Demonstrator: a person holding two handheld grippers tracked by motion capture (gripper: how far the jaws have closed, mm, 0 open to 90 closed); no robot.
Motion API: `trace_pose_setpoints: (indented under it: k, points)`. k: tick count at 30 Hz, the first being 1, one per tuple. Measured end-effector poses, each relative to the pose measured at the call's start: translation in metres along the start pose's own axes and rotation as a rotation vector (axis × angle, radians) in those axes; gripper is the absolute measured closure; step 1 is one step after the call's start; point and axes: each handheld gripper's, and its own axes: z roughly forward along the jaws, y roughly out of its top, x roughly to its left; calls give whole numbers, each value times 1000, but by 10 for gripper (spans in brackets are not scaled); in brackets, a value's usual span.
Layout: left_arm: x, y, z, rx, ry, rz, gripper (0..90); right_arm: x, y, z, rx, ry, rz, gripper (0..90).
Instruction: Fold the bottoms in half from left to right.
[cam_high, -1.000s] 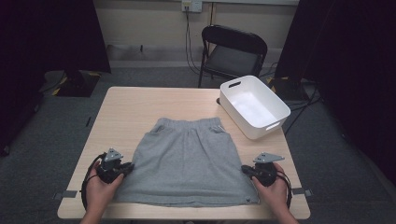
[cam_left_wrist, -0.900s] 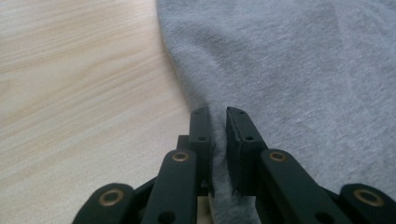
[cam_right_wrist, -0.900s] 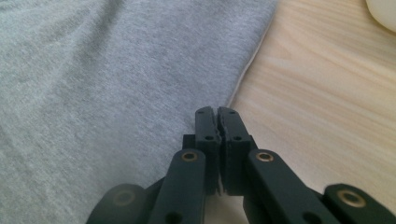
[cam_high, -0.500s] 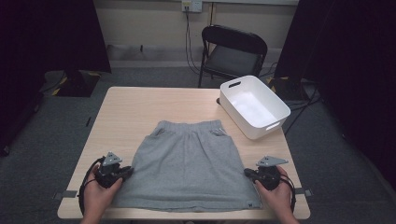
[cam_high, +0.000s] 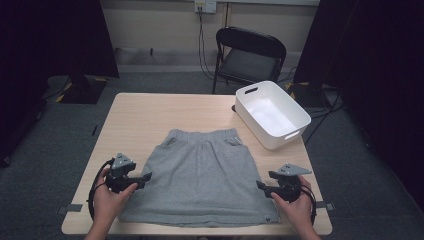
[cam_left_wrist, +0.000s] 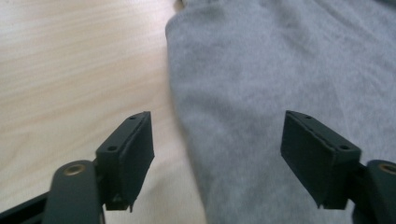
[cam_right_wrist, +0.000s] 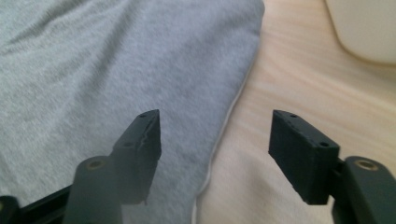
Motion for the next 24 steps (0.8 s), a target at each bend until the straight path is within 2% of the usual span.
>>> trace_pose_setpoints:
  k: [5,11,19,24]
  points:
    - [3,11,8,5,-4,0,236,6,6,4,4,12,-23,290]
    - [5,23,17,-12,-12,-15,211,13,11,9,-2,29,-32,266]
    - [12,38,32,-8,-20,-6,186,19,22,10,-5,49,-34,245]
    - [12,48,47,-2,-31,7,184,26,28,12,-10,54,-36,245]
